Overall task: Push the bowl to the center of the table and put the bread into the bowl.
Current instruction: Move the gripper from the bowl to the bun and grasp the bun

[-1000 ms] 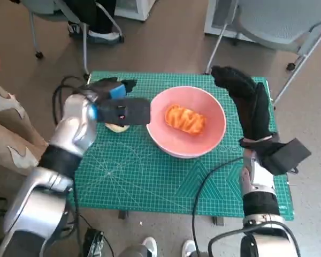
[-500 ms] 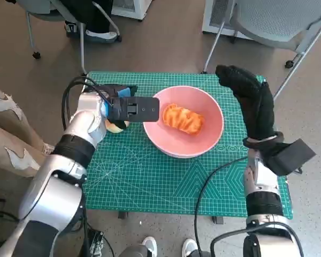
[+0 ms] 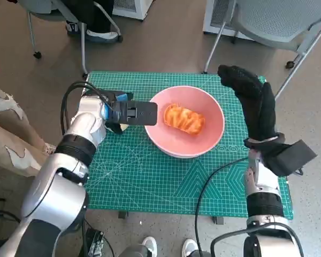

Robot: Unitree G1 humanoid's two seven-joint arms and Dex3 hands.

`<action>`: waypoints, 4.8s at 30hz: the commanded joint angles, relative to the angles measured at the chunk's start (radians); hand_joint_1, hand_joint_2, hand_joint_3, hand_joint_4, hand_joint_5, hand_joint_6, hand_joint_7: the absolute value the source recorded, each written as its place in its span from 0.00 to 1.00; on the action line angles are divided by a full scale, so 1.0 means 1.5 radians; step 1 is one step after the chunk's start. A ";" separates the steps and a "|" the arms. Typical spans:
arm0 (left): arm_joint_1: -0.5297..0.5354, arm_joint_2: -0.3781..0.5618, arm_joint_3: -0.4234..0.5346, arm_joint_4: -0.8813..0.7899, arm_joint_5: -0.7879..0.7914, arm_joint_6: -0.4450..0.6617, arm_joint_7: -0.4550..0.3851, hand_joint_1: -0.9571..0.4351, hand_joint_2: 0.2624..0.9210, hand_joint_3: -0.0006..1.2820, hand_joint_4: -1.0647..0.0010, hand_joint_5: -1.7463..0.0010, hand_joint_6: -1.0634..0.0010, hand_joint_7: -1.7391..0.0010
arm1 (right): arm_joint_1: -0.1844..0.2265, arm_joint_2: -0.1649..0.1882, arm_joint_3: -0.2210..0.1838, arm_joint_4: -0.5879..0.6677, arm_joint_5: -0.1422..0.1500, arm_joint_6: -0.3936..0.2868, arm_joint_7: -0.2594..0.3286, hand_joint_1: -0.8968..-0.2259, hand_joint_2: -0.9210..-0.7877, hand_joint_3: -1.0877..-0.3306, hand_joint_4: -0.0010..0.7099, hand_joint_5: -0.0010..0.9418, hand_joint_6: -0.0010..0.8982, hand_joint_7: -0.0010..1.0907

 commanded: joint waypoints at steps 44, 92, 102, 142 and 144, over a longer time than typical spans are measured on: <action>-0.017 -0.032 -0.015 0.056 0.014 0.007 0.053 0.39 0.61 0.00 1.00 1.00 0.93 1.00 | 0.038 -0.020 -0.007 -0.031 0.007 0.024 0.004 0.37 0.00 0.28 0.21 0.00 0.00 0.42; 0.000 -0.028 -0.007 0.069 0.012 0.024 0.043 0.54 0.67 0.01 0.78 0.97 0.93 1.00 | 0.068 -0.028 -0.006 -0.099 0.016 0.066 0.005 0.35 0.00 0.30 0.23 0.00 0.00 0.44; 0.006 -0.029 0.000 0.070 0.006 0.028 0.038 0.54 0.70 0.01 0.71 0.96 0.93 1.00 | 0.072 -0.031 -0.006 -0.109 0.021 0.073 0.008 0.35 0.00 0.30 0.23 0.01 0.00 0.44; 0.053 -0.026 -0.010 0.068 0.018 0.000 0.214 0.69 0.93 0.07 0.26 0.31 0.35 0.45 | 0.081 -0.035 -0.005 -0.126 0.033 0.084 0.013 0.33 0.00 0.31 0.23 0.00 0.01 0.44; 0.054 -0.025 -0.009 0.068 0.017 -0.002 0.215 0.69 0.93 0.07 0.27 0.31 0.35 0.45 | 0.083 -0.035 -0.005 -0.129 0.033 0.086 0.013 0.33 0.00 0.31 0.23 0.00 0.01 0.44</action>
